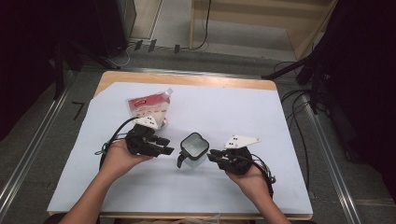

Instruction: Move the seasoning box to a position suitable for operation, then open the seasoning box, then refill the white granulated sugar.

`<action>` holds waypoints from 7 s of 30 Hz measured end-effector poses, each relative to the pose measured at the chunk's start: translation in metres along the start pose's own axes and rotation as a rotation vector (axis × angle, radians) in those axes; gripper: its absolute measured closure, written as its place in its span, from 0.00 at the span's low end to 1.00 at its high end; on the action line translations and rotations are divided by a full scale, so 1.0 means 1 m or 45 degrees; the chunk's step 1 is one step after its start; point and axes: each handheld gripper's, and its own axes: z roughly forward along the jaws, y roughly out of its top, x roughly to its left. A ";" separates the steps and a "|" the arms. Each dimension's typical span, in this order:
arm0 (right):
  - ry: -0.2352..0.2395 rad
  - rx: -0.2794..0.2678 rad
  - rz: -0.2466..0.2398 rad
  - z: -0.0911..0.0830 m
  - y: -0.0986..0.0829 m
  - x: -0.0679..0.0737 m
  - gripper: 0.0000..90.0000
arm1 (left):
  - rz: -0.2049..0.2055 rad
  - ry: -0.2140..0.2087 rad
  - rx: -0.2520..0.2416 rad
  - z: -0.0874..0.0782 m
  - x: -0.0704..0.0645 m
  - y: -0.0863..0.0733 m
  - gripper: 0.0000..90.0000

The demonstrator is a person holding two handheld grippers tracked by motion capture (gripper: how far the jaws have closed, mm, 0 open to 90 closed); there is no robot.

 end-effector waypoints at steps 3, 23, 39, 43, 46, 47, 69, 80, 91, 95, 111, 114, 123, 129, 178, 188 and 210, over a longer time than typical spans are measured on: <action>0.018 -0.007 0.021 0.000 0.000 -0.002 0.97 | 0.012 -0.030 0.021 0.003 -0.003 0.000 0.75; 0.025 0.044 0.060 0.011 0.003 -0.001 1.00 | 0.031 -0.085 0.089 0.024 -0.012 0.007 1.00; -0.005 0.038 0.095 0.018 0.006 -0.011 1.00 | 0.049 -0.106 0.083 0.038 -0.021 0.011 1.00; -0.010 0.039 0.104 0.020 0.006 -0.012 1.00 | 0.044 -0.093 0.082 0.040 -0.024 0.012 1.00; -0.013 0.040 0.095 0.021 0.007 -0.013 1.00 | 0.048 -0.090 0.081 0.041 -0.025 0.012 1.00; -0.020 0.041 0.100 0.022 0.007 -0.013 1.00 | 0.035 -0.100 0.068 0.043 -0.026 0.012 1.00; -0.043 0.053 0.103 0.001 0.001 -0.010 1.00 | 0.068 -0.154 0.048 0.066 -0.047 0.022 1.00; 0.011 0.049 0.086 -0.014 -0.004 0.016 1.00 | 0.087 -0.181 0.028 0.044 -0.045 0.023 0.94; 0.083 0.076 0.061 0.004 -0.004 0.035 1.00 | 0.092 -0.170 0.002 0.026 -0.029 0.019 0.62; 0.107 0.087 0.058 0.013 -0.003 0.039 1.00 | 0.060 -0.167 0.009 0.026 -0.023 0.017 0.58; 0.119 0.134 0.043 0.029 -0.003 0.037 1.00 | 0.068 -0.130 -0.024 0.022 -0.015 0.013 0.50; 0.119 0.140 0.040 0.029 -0.003 0.036 1.00 | 0.055 -0.133 -0.034 0.021 -0.014 0.013 0.49; 0.092 0.161 0.058 0.024 -0.005 0.028 1.00 | 0.031 -0.128 -0.016 0.022 -0.013 0.013 0.47; 0.057 0.138 0.082 0.017 -0.006 0.021 1.00 | 0.027 -0.125 -0.030 0.022 -0.013 0.013 0.46; -0.135 0.128 0.223 -0.028 -0.006 -0.051 1.00 | 0.149 -0.167 -0.065 0.046 -0.005 0.048 0.21; -0.124 0.154 0.236 -0.015 -0.001 -0.069 1.00 | 0.183 -0.202 -0.046 0.058 0.001 0.055 0.21; -0.152 0.151 0.262 -0.016 -0.003 -0.064 1.00 | 0.243 -0.186 -0.015 0.084 -0.006 0.054 0.15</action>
